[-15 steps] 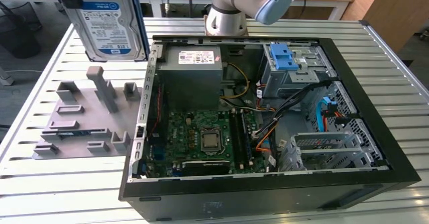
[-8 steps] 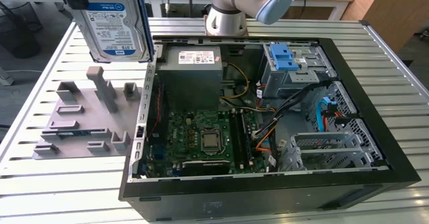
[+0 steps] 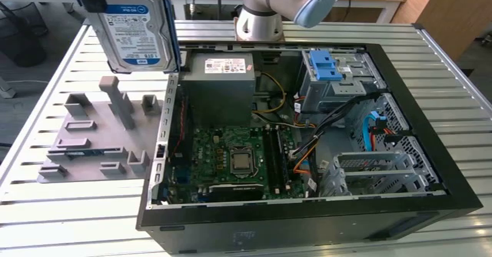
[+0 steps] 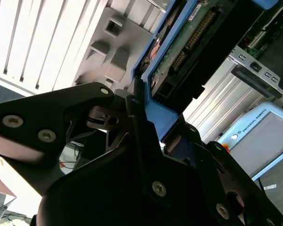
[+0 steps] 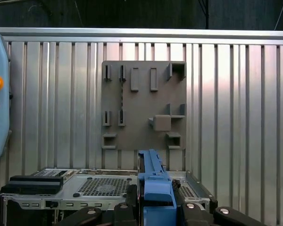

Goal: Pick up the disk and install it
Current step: 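Pick up the disk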

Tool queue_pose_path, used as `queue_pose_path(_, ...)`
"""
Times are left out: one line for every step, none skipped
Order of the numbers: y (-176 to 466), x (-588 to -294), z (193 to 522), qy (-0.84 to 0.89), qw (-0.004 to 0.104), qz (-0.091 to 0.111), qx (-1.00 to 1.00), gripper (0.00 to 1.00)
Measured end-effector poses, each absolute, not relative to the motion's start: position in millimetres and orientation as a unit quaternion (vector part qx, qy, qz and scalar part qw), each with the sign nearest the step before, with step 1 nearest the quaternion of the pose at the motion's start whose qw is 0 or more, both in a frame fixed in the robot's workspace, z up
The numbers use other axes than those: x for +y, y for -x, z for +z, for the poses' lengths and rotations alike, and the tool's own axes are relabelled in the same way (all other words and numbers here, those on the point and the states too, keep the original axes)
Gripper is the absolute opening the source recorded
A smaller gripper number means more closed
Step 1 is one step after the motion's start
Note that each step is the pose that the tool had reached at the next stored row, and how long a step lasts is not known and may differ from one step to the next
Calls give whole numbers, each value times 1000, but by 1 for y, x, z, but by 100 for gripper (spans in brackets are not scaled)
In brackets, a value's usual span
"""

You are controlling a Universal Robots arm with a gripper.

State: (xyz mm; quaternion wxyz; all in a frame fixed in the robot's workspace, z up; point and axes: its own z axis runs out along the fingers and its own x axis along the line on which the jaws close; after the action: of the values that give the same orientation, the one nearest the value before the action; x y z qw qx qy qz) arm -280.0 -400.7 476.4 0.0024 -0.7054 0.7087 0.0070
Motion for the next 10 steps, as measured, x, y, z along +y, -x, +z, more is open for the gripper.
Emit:
queue_pose_path(279, -401, 476, 705, 2, 7, 709, 36)
queue_pose_path(278, -402, 476, 705, 2, 7, 709, 36)
queue_pose_path(277, -402, 476, 705, 2, 7, 709, 36)
queue_pose_path(276, -403, 476, 705, 2, 7, 709, 36)
queue_pose_path(276, -403, 476, 705, 2, 7, 709, 36)
queue_pose_path(275, -404, 476, 705, 2, 7, 709, 36)
queue_pose_path(274, -404, 476, 705, 2, 7, 709, 36)
queue_pose_path(273, -405, 476, 705, 2, 7, 709, 36)
queue_pose_path(272, -406, 476, 705, 2, 7, 709, 36)
queue_pose_path(271, -406, 476, 705, 2, 7, 709, 36)
